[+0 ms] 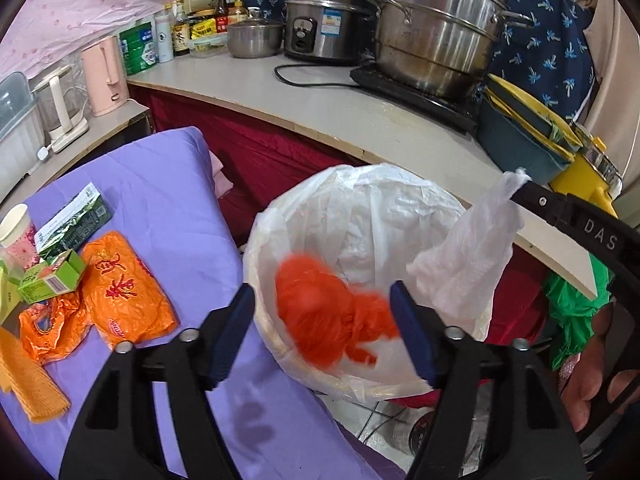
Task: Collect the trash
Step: 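Open both tools to drop the red bag and tissue into the bin, then grasp the orange foam net with the left tool and lift it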
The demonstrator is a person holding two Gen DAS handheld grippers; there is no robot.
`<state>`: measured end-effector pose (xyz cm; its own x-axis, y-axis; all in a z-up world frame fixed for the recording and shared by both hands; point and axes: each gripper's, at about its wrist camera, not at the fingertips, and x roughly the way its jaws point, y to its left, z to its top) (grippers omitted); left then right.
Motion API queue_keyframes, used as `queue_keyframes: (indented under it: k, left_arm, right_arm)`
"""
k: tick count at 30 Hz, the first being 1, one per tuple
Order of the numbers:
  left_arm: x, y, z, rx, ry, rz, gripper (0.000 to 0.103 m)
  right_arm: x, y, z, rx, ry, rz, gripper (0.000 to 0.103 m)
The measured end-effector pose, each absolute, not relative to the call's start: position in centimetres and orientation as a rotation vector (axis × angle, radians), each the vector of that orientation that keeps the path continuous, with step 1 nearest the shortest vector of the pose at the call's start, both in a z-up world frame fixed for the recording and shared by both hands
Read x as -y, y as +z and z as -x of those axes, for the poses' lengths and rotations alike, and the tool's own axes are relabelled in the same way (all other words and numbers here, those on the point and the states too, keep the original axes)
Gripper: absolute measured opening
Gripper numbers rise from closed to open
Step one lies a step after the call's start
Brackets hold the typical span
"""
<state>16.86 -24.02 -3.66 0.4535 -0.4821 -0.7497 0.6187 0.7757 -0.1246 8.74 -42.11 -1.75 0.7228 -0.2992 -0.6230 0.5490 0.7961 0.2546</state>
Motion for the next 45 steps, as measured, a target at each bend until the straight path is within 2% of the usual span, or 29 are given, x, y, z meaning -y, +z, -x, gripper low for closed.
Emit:
queue_keyframes:
  k: [4,12,34,45]
  left_arm:
    - [23.3,-2.8,-16.9,-0.848,-0.672,-0.155,0.071]
    - [20.9,-1.1,-16.7,-0.816,-0.634,-0.121,0.072]
    - [10.1,1.9,-16.8,-0.762,-0.45,-0.053,0.072]
    - [2.9,0.3,-17.9,-0.811,-0.265,-0.016,0.072]
  right_arm:
    - [41.6,-0.7,-8.5,-0.573,-0.484,-0.443,0.03]
    - [39.4,1.5,-8.2,-0.536,-0.455,-0.413,0.042]
    - [29.6,5.1,-9.4,-0.518,-0.3,-0.334,0.046]
    - [24.4,4.1,-10.5,-0.557,-0.227,-0.299,0.046]
